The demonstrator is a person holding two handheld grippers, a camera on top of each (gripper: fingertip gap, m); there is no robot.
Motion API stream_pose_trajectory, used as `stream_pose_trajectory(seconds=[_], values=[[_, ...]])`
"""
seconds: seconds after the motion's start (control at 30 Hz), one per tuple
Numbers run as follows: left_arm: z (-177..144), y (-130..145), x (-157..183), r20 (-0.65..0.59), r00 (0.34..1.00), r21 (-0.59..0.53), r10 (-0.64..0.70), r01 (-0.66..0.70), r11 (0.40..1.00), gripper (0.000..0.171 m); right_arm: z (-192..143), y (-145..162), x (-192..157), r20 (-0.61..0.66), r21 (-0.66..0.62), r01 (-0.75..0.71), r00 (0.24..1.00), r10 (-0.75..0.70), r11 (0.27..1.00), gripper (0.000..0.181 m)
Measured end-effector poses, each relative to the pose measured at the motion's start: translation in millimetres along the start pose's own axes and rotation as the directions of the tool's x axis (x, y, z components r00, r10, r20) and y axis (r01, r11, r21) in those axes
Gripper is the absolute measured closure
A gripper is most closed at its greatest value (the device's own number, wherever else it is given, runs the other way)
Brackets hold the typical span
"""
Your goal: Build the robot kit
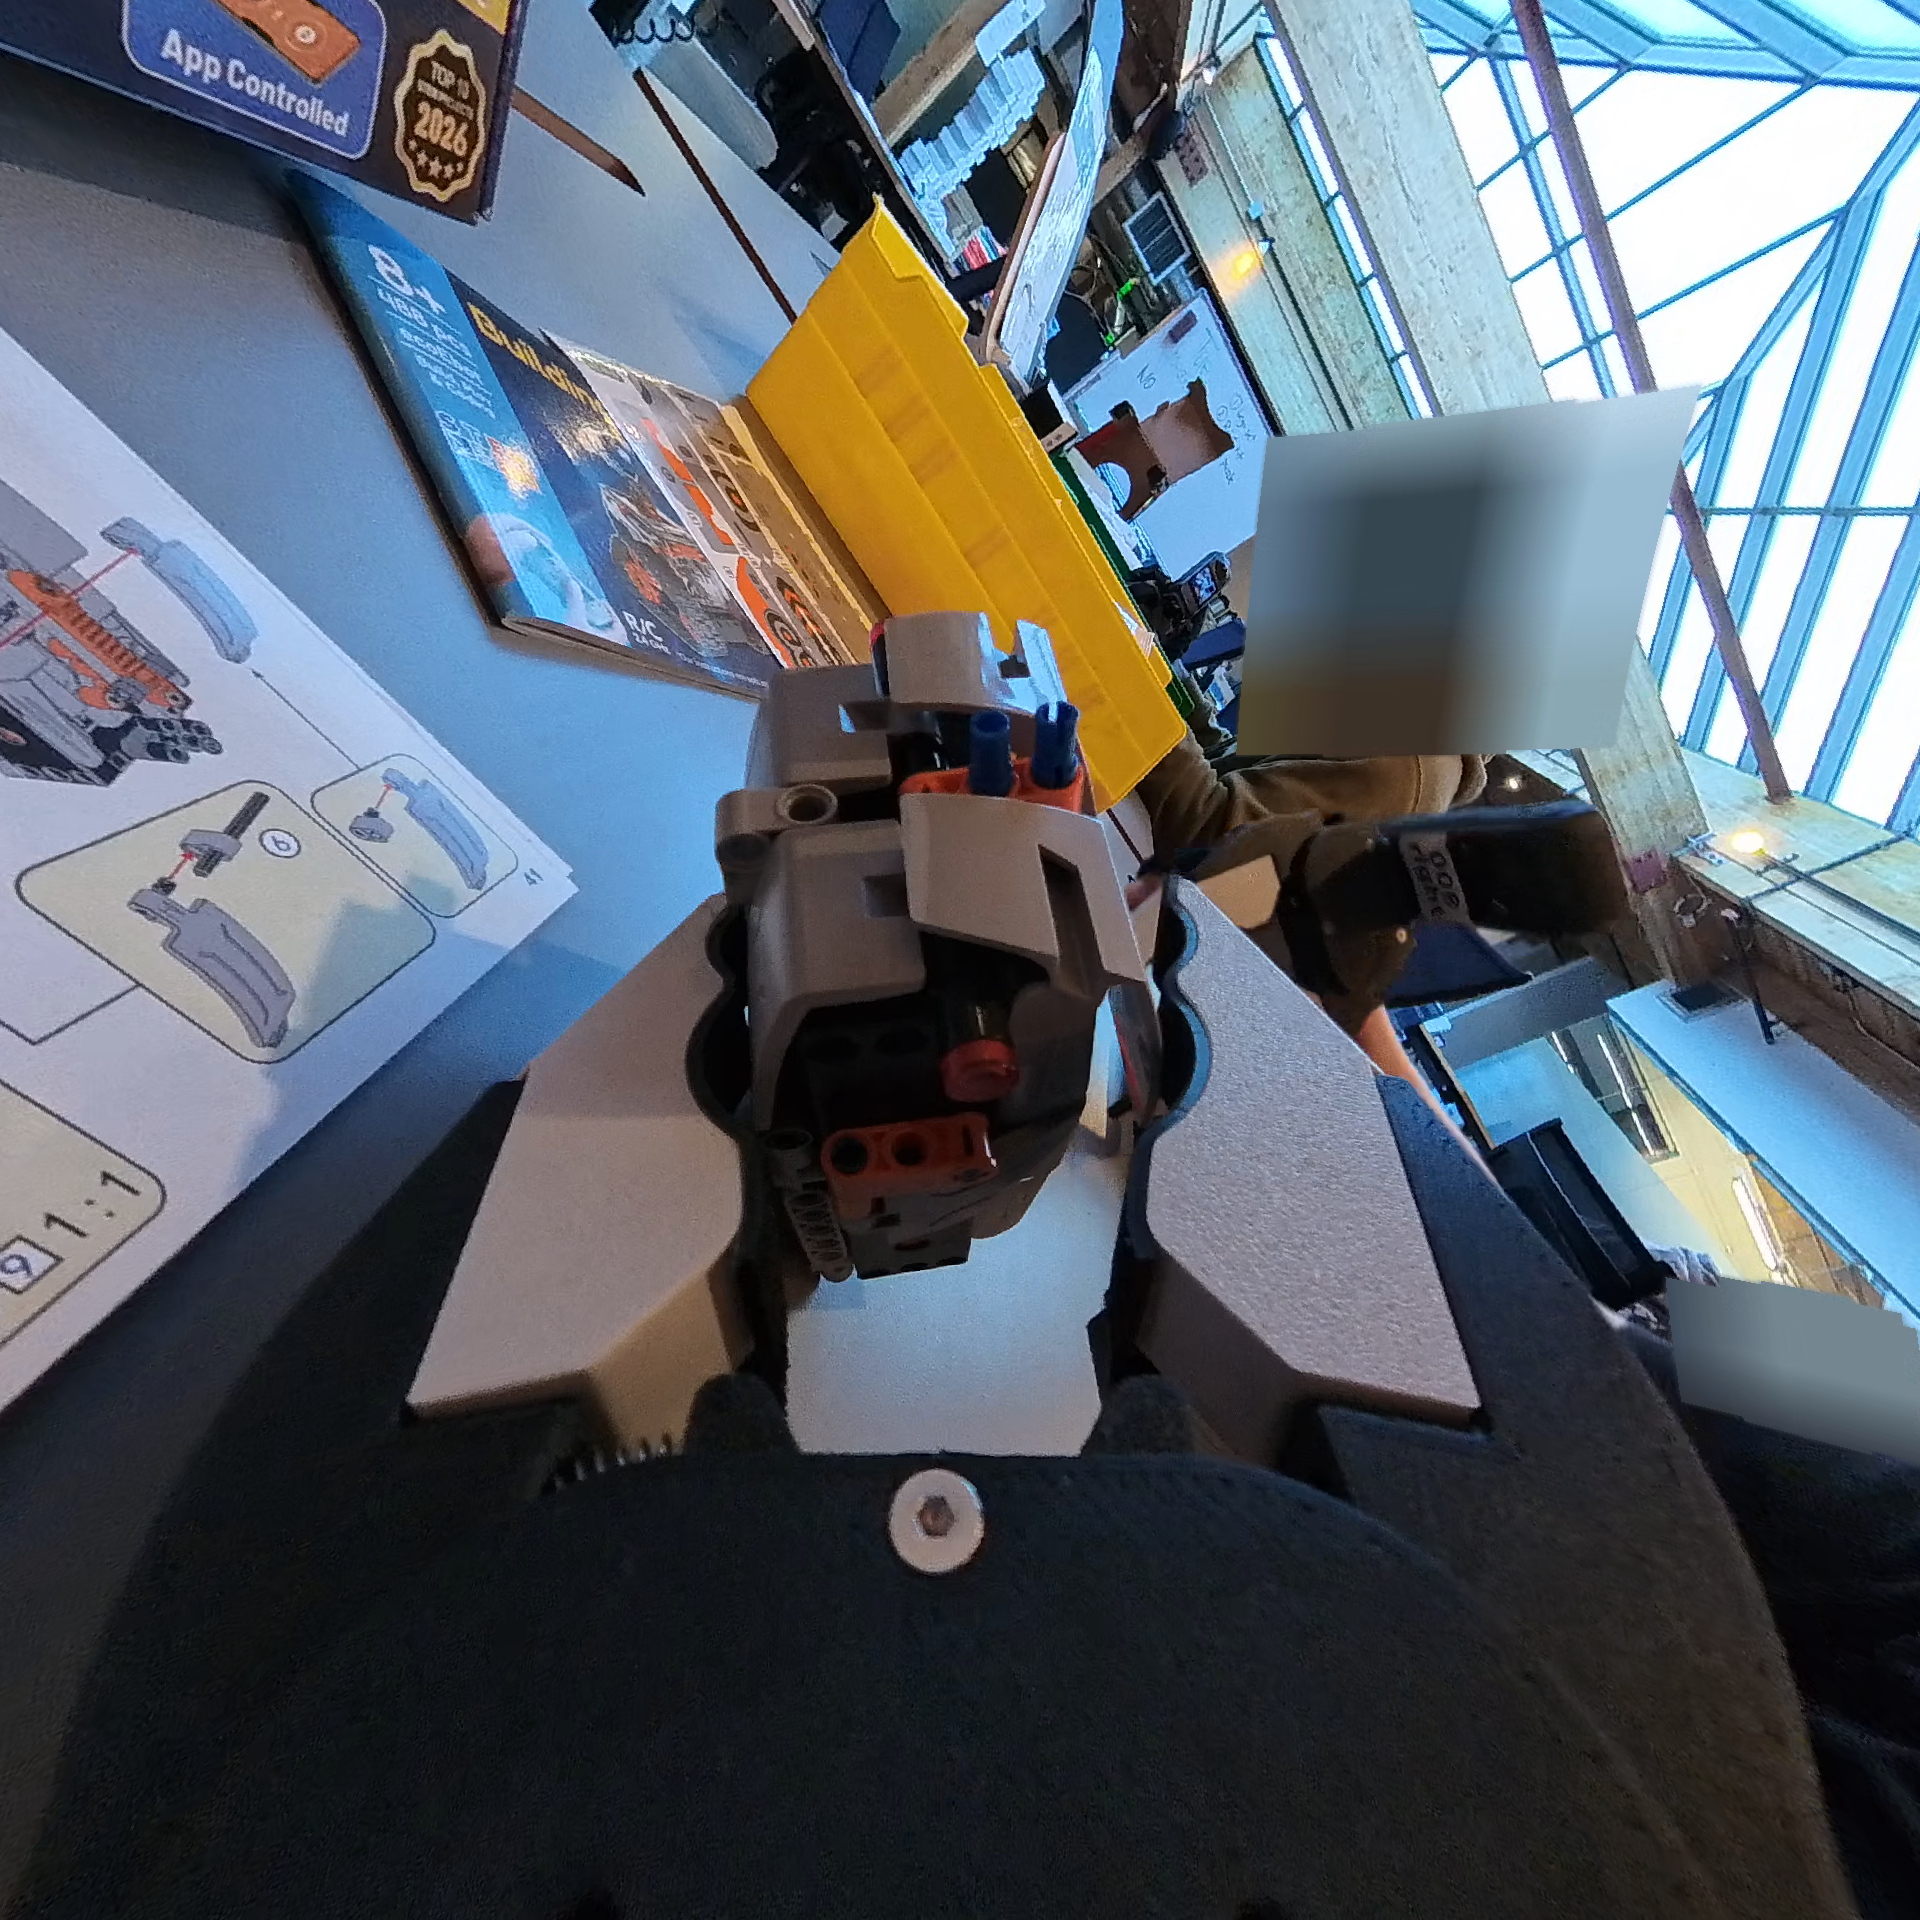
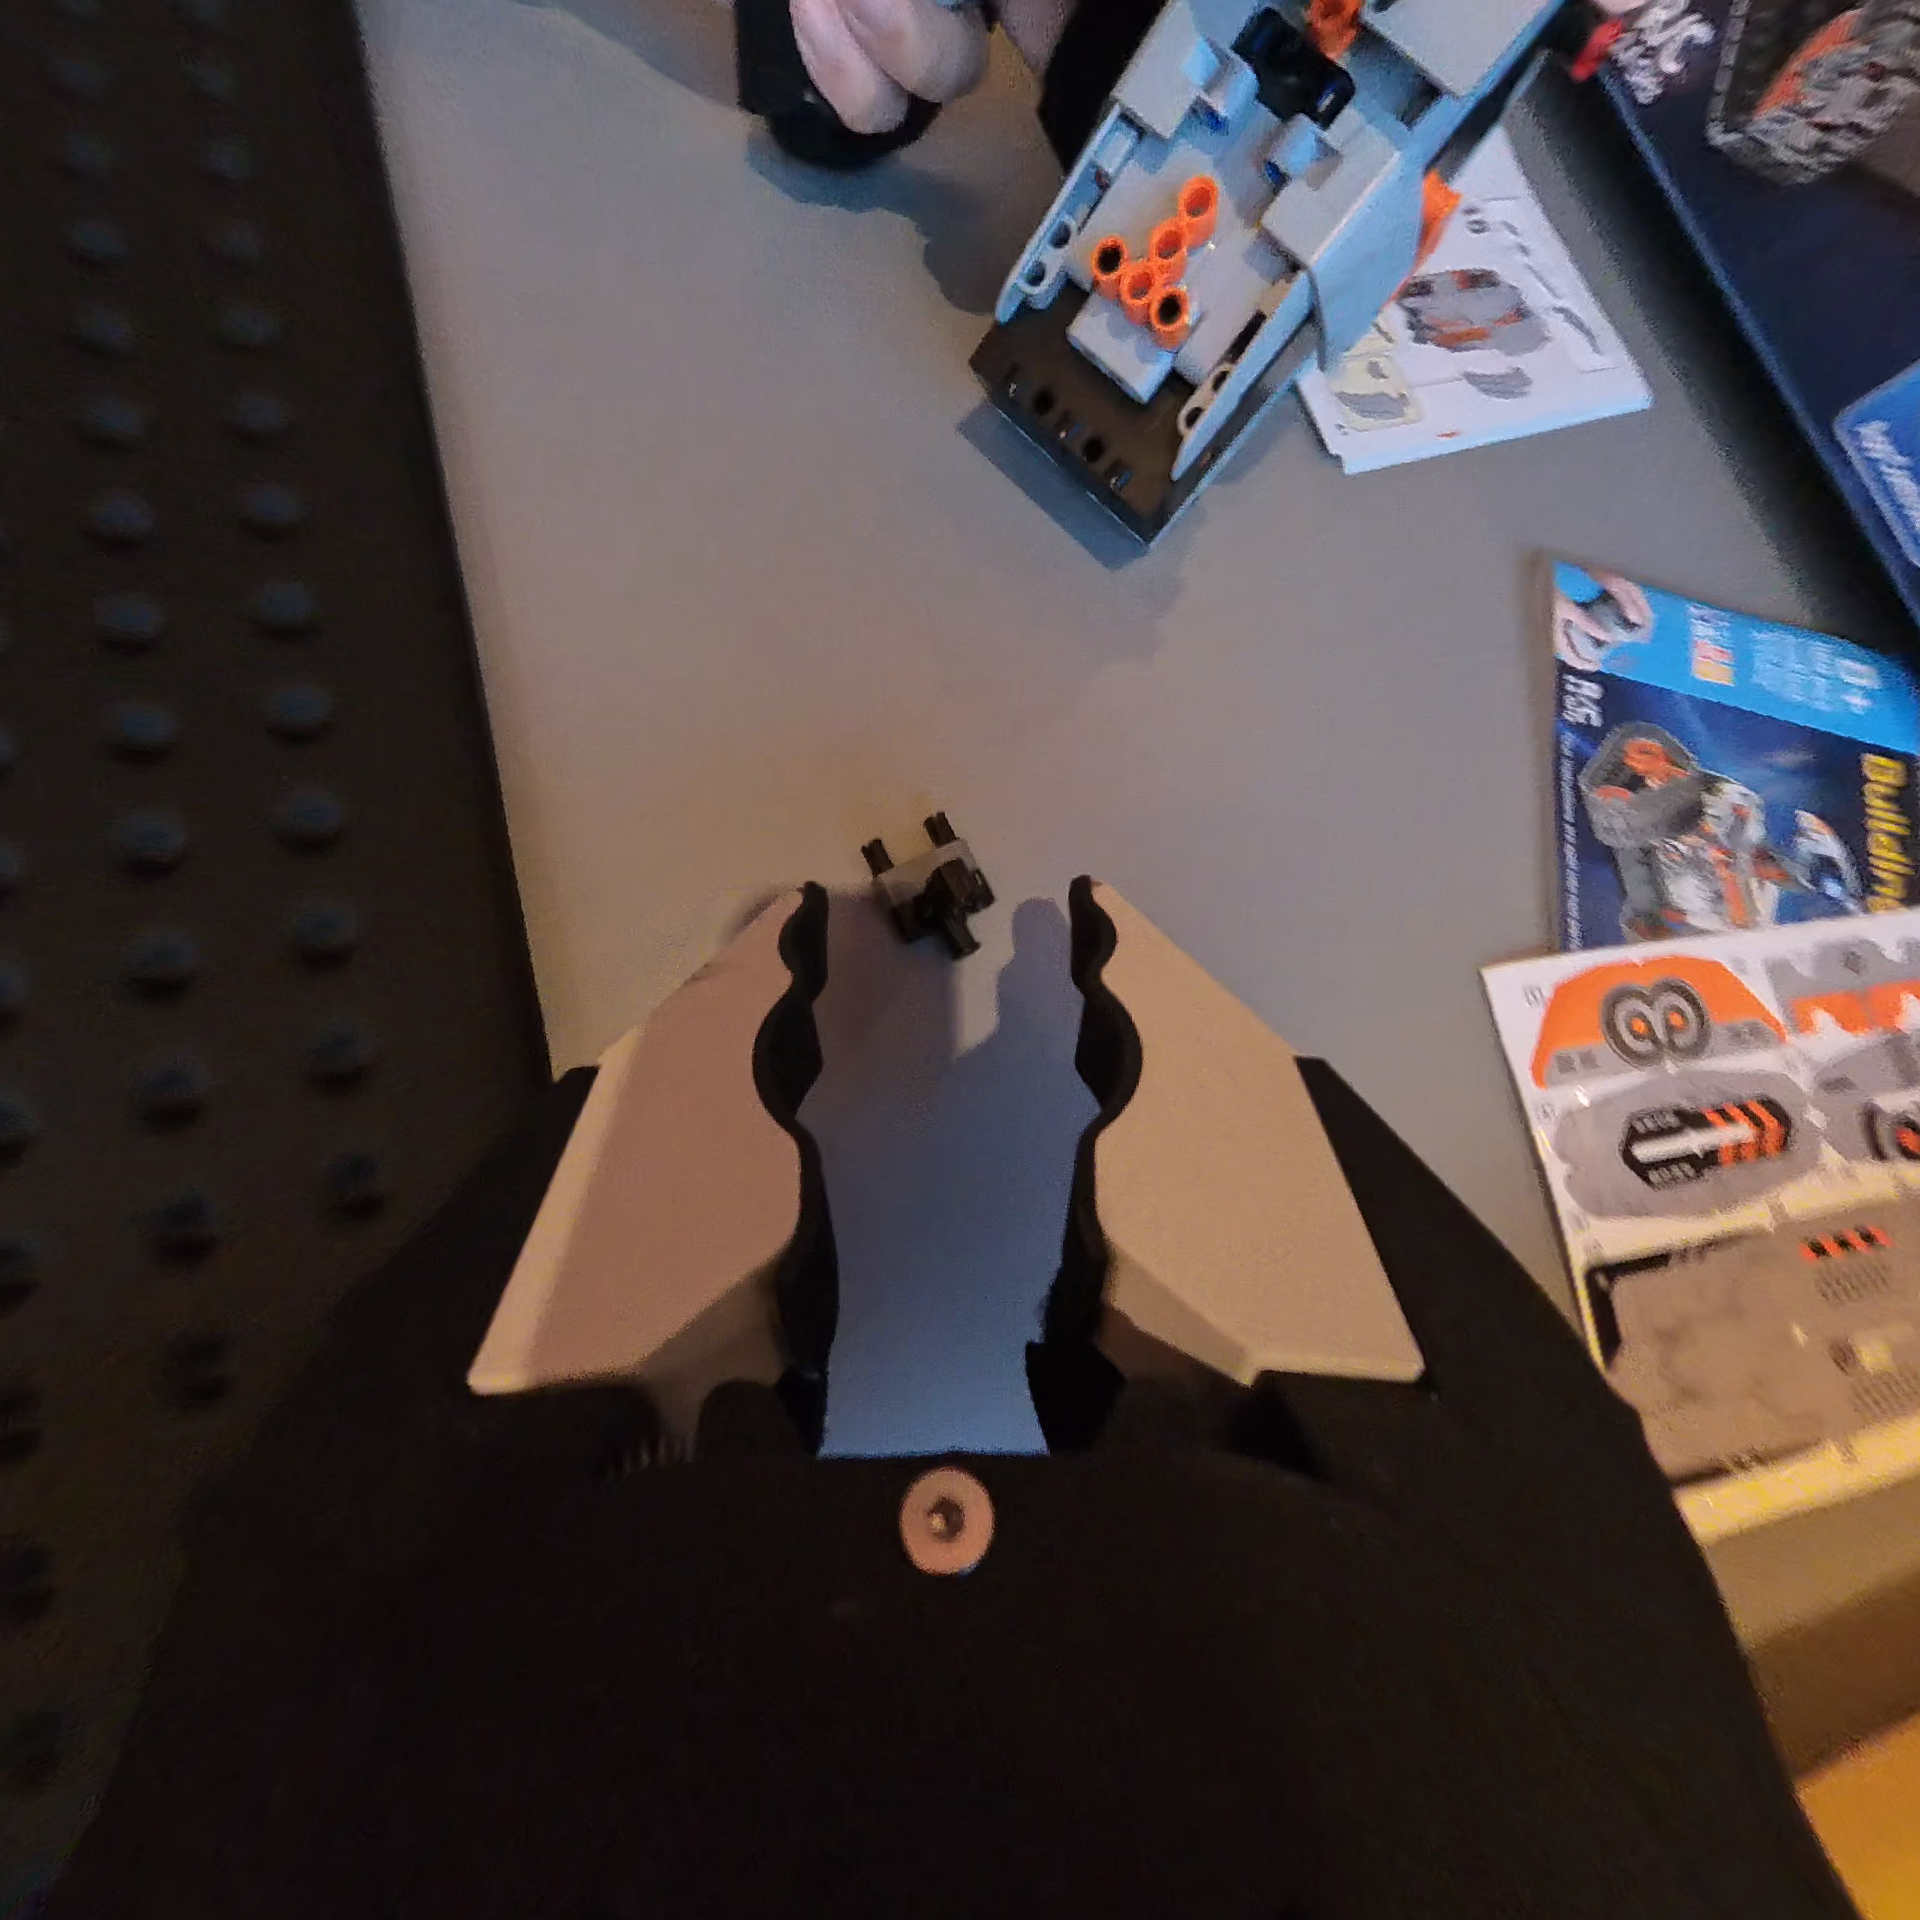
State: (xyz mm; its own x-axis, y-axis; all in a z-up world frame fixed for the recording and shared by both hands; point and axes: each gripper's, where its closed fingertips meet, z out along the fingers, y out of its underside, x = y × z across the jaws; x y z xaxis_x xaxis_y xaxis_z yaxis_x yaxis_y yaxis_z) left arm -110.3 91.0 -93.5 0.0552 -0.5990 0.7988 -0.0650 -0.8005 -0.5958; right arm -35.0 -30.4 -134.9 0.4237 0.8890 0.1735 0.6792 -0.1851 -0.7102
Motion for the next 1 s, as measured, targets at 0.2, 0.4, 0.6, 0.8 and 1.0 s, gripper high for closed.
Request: stream_pose_trajectory(seconds=[0.2, 0.4, 0.6, 0.8, 1.0], values=[[2, 3, 3, 0.006, 1.000, -0.017, 0.028, -0.027, 0.999, 0.096, 19, 14, 0, 0.245, 0.023, -0.080, 0.967, 0.072, 0.997, 0.143], [6, 7, 6, 0.012, 0.999, -0.018, 0.034, -0.034, 0.999, 0.097, 24, 15, -5, 0.291, 0.073, -0.013, 0.957, -0.008, 0.997, 0.143], [8, 7, 7, 0.019, 0.998, -0.005, 0.052, -0.052, 0.999, 0.097, 24, 14, -6, 0.335, 0.085, 0.011, 0.941, -0.039, 0.996, 0.156], [9, 6, 8, 0.028, 0.997, 0.001, 0.069, -0.069, 0.998, 0.097, 25, 12, -3, 0.261, 0.093, 0.016, 0.965, -0.040, 0.996, 0.159], [5, 0, 2, 0.090, 0.993, 0.042, 0.073, -0.077, 0.996, 0.097, 15, -6, -1, 0.097, 0.134, 0.004, 0.995, -0.017, 0.991, 0.160]])
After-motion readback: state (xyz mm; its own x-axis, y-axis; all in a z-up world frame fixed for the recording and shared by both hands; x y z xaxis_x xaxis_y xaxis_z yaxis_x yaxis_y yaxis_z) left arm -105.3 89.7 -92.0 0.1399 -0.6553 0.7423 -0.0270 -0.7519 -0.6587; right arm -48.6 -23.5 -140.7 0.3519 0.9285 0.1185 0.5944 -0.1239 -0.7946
